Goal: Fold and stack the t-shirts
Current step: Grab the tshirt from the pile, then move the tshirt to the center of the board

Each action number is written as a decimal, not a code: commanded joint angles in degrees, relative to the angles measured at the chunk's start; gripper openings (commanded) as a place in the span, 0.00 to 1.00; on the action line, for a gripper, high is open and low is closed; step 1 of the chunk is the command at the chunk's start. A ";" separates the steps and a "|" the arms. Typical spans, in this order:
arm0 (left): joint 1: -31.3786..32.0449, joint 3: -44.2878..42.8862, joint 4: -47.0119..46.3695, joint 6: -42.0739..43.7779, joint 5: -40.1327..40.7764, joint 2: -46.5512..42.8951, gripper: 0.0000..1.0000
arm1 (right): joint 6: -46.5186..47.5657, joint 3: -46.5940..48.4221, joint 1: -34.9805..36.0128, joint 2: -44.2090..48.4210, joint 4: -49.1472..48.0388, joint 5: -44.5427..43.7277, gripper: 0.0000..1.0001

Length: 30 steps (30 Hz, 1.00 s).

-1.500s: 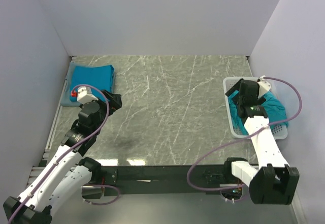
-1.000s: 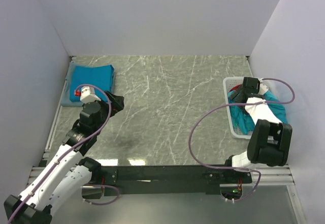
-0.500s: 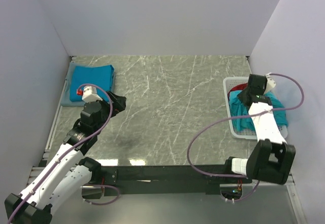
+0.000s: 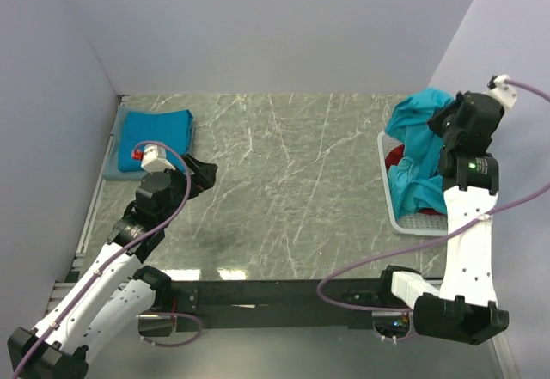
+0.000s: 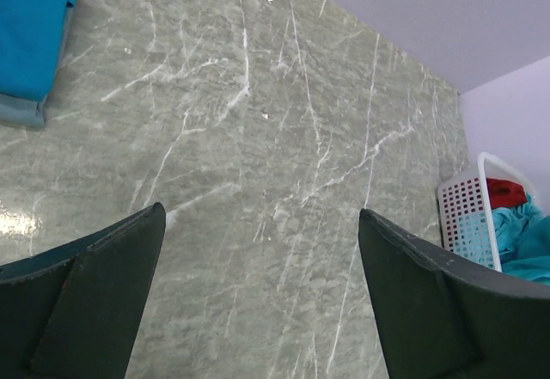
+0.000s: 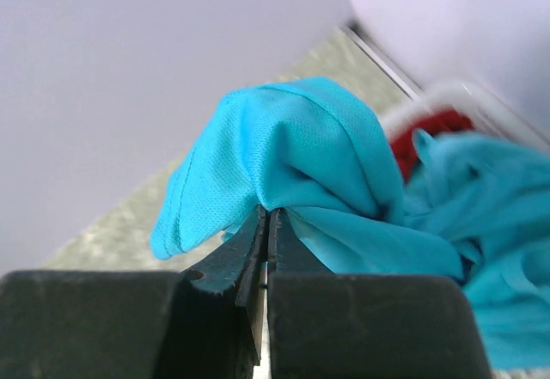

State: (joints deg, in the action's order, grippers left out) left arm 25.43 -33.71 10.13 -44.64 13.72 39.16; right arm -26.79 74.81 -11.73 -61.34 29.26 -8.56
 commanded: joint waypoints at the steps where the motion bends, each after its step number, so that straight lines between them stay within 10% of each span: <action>1: -0.03 -0.65 -1.78 0.70 -0.97 0.04 0.99 | 3.40 8.05 2.05 1.05 -0.07 4.85 0.00; 22: -0.03 -2.93 6.39 -3.61 4.04 -5.49 0.99 | 8.25 57.97 44.93 -27.50 -7.08 19.79 0.00; 30: -0.03 -3.55 12.01 -4.84 5.18 -8.39 0.99 | 4.02 51.80 48.46 -29.55 -16.60 20.35 0.00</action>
State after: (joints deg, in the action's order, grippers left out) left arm 25.43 -34.79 19.94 -48.16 17.58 32.08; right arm -21.23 130.15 36.77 -93.08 19.90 13.15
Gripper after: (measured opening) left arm 0.994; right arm 0.015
